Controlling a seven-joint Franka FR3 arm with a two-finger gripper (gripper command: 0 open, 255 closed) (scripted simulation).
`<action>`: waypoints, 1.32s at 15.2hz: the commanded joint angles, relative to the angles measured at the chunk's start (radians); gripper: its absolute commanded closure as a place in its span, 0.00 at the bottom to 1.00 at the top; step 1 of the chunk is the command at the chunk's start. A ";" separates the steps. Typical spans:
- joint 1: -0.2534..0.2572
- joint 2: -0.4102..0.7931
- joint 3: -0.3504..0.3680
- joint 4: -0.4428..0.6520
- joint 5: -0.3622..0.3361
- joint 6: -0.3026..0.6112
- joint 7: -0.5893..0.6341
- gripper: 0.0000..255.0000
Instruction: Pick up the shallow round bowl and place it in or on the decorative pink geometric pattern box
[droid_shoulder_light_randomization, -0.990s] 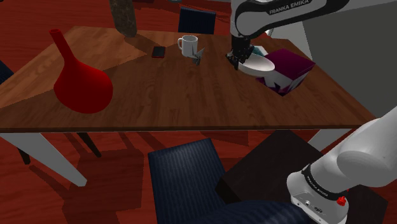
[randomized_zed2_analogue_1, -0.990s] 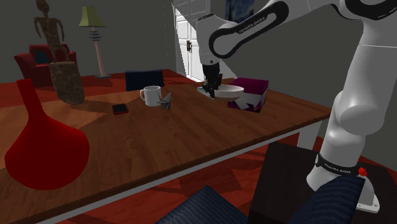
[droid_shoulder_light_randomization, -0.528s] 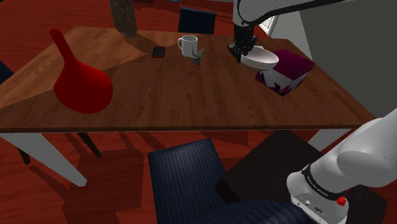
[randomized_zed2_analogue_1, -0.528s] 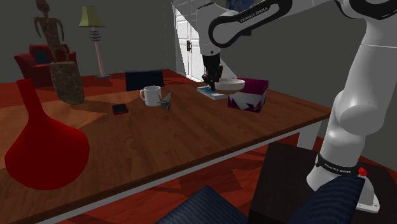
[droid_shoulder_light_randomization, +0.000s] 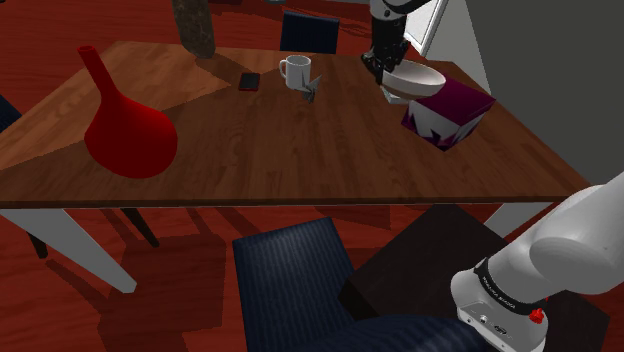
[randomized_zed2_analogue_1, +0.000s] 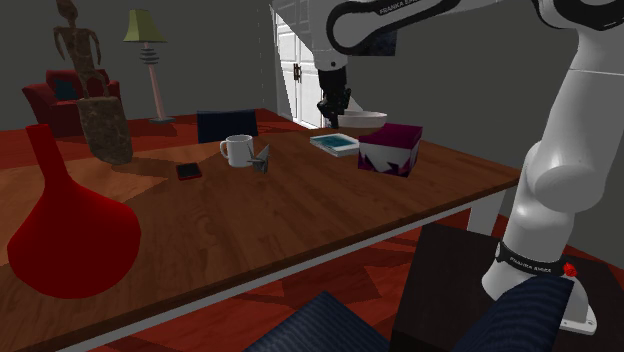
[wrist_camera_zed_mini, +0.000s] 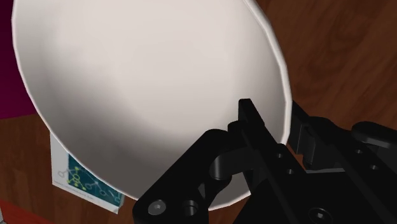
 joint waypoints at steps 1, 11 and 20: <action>0.000 -0.004 0.000 0.021 0.002 -0.023 -0.007 1.00; -0.040 -0.070 -0.050 0.021 0.000 -0.065 -0.110 1.00; -0.128 -0.163 -0.181 -0.069 -0.027 -0.012 -0.314 1.00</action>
